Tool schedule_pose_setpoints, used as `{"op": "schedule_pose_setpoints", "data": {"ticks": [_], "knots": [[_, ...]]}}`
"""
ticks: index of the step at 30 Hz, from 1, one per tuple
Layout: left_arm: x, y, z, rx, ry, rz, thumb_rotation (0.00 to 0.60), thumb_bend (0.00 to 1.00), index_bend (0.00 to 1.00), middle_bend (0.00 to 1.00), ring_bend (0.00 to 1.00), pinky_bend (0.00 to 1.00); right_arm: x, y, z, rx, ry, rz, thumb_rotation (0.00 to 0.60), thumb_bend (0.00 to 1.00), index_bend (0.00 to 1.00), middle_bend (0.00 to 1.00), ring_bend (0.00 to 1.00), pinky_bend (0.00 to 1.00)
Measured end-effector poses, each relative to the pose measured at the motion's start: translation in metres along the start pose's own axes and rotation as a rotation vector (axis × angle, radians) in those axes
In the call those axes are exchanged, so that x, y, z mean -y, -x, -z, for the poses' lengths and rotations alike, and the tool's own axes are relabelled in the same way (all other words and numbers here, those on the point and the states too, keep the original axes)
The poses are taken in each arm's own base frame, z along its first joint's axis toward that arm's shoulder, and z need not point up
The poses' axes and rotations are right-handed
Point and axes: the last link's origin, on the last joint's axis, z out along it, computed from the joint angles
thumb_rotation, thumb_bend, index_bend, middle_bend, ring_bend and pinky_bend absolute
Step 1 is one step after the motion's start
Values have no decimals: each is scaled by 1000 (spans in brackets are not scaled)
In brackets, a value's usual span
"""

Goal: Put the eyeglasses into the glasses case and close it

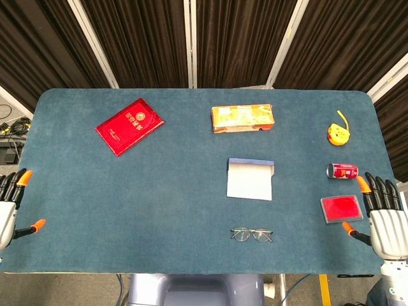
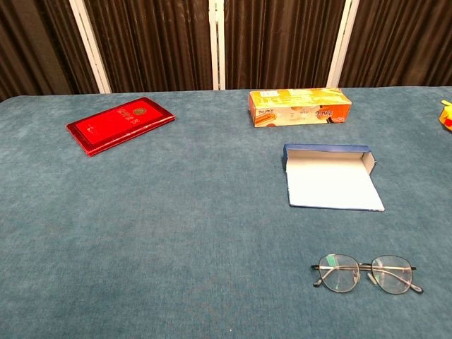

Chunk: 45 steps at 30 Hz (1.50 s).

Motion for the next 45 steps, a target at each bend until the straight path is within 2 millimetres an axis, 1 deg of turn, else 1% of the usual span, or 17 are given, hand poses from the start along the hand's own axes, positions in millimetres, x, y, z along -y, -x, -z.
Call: {"op": "schedule_pose_setpoints", "data": {"ticks": [8,12,14,18,19,21,24,27,28,33,38,41,45], "knots": [[1,2,0,6,-9,-7,600,0,0,0,0,0,4,5,1,36,-18,-1,600,0,0,0,0,0],[-1,1,-1,7,-12,-2,600,0,0,0,0,0,15,12,1,99,-64,-32,600,0,2,0,0,0],[-1,0,-3,7,-15,-9,600,0,0,0,0,0,23,17,-2,141,-104,-43,600,0,37,0,0,0],[-1,2,-7,18,-32,-28,600,0,0,0,0,0,51,32,-17,278,-223,-86,600,0,211,0,0,0],[-1,3,-8,21,-36,-35,600,0,0,0,0,0,58,35,-21,309,-251,-95,600,0,237,0,0,0],[-1,5,-9,24,-45,-43,600,0,0,0,0,0,76,41,-33,374,-318,-110,600,4,275,0,0,0],[1,7,-12,28,-60,-51,600,0,0,0,0,0,106,46,-51,435,-412,-130,600,41,313,0,0,0],[3,9,-14,31,-72,-60,600,0,0,0,0,0,130,48,-63,466,-463,-151,600,82,332,0,0,0],[3,9,-15,31,-74,-61,600,0,0,0,0,0,134,49,-66,470,-468,-154,600,90,336,0,0,0],[5,9,-15,31,-82,-61,600,0,0,0,0,0,149,57,-74,493,-478,-125,600,123,377,0,0,0],[7,6,-16,23,-83,-53,600,0,0,0,0,0,156,71,-77,531,-453,-76,600,166,401,0,0,0],[7,6,-17,28,-82,-48,600,0,0,0,0,0,159,82,-76,552,-441,-48,600,193,407,0,0,0],[6,7,-19,32,-76,-49,600,0,0,0,0,0,164,94,-69,575,-443,-18,600,208,441,0,0,0]]}}
